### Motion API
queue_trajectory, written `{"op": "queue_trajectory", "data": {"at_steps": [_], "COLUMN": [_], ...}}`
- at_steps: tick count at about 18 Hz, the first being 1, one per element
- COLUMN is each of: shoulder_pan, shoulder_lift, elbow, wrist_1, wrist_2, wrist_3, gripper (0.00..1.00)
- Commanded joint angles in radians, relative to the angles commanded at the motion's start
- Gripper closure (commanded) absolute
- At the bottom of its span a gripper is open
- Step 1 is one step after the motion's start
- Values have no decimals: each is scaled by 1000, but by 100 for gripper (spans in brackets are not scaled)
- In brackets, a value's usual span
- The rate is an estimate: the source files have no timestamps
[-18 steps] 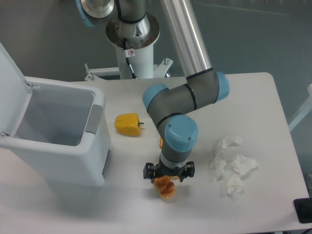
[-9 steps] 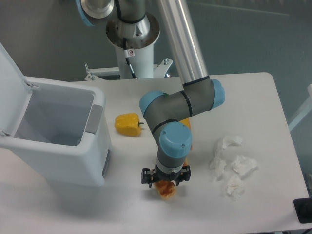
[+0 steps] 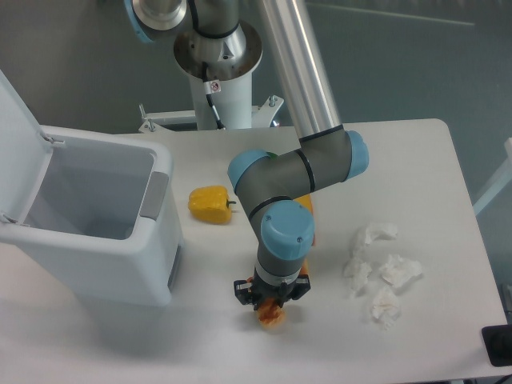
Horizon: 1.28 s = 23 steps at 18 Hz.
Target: Pick up the square bread
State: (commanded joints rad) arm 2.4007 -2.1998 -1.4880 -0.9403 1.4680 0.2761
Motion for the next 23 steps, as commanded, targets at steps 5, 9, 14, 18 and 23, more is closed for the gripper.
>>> {"op": "queue_trajectory", "data": {"at_steps": [5, 9, 14, 18, 23], "shoulder_pan": [2, 3, 6, 40, 84], "shoulder_lift": [44, 90, 143, 192, 230], "elbow": [35, 57, 63, 61, 71], "wrist_1": [0, 0, -6, -46, -191], "wrist_2": [3, 11, 67, 67, 63], "wrist_3": [9, 156, 379, 512, 737], "gripper": [79, 79, 87, 87, 85]}}
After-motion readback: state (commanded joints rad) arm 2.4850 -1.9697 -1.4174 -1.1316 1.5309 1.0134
